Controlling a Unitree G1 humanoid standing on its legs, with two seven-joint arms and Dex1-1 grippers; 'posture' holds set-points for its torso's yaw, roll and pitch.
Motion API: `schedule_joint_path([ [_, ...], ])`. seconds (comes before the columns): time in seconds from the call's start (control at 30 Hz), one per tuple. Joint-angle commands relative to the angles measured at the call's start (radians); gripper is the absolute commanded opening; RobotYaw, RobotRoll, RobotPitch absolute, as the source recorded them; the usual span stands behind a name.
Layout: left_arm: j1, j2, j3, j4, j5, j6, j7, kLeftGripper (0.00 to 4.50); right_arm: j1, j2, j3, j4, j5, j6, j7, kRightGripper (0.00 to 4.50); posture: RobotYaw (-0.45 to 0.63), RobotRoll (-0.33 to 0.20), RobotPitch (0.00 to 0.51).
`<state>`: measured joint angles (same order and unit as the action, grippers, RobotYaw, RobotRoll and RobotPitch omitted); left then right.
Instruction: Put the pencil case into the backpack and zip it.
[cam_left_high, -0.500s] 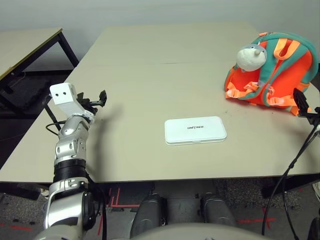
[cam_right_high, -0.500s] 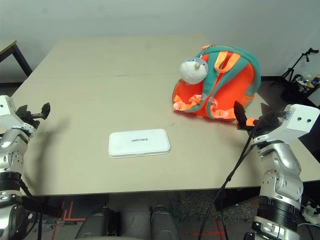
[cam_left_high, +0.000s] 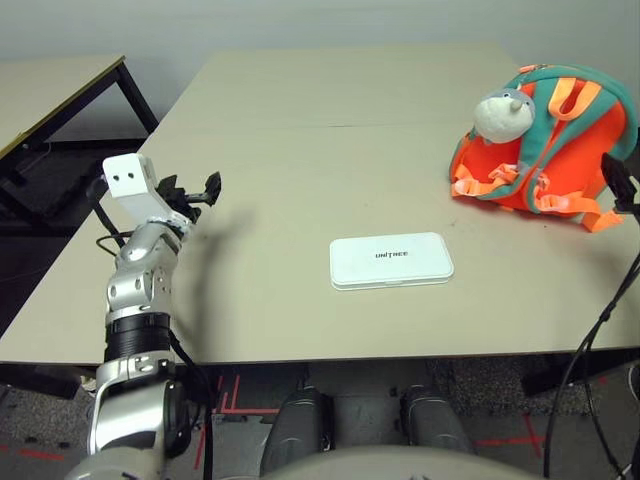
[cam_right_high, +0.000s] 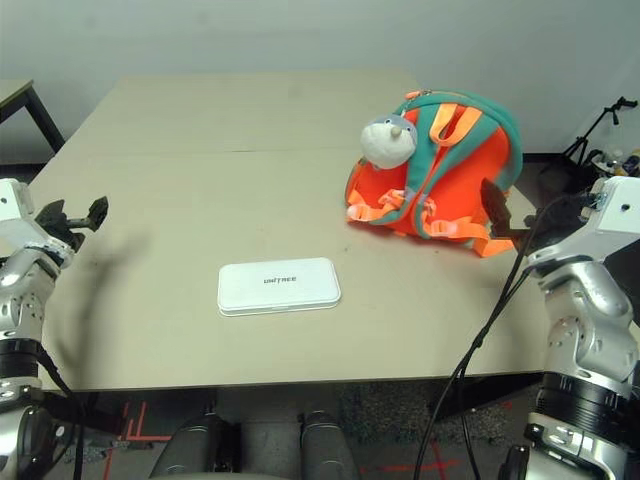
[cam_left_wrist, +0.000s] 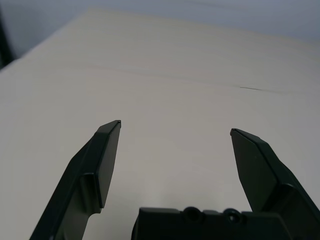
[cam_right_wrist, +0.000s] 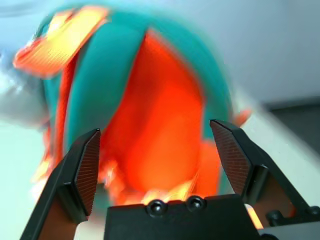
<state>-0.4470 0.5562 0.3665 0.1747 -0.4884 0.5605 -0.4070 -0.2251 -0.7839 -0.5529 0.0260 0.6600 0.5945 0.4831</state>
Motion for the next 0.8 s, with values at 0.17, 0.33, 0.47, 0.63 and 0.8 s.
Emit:
schedule_joint_path([
  [0.17,0.037,0.181,0.173,-0.233,-0.519,0.824,-0.105,4.50,0.020,-0.098,-0.063,-0.191,0.424,0.820,-0.074,2.96,0.02,0.000,0.057],
  [0.33,0.072,0.156,0.227,-0.249,-0.699,1.050,-0.062,4.50,-0.055,-0.078,-0.001,-0.182,0.535,1.016,-0.113,1.35,0.04,0.000,0.064],
  [0.47,0.101,0.103,0.185,-0.287,-0.781,1.054,0.015,4.50,-0.101,-0.054,0.100,-0.156,0.608,1.020,-0.155,0.03,0.05,0.000,0.071],
  [0.63,0.067,0.016,0.148,-0.269,-0.848,1.054,0.123,4.50,-0.162,0.012,0.176,-0.125,0.611,1.020,-0.201,0.03,0.06,0.000,0.074],
  [0.8,0.050,-0.021,0.090,-0.216,-0.881,1.054,0.169,4.50,-0.194,0.048,0.227,-0.111,0.570,1.020,-0.226,0.03,0.06,0.000,0.080],
])
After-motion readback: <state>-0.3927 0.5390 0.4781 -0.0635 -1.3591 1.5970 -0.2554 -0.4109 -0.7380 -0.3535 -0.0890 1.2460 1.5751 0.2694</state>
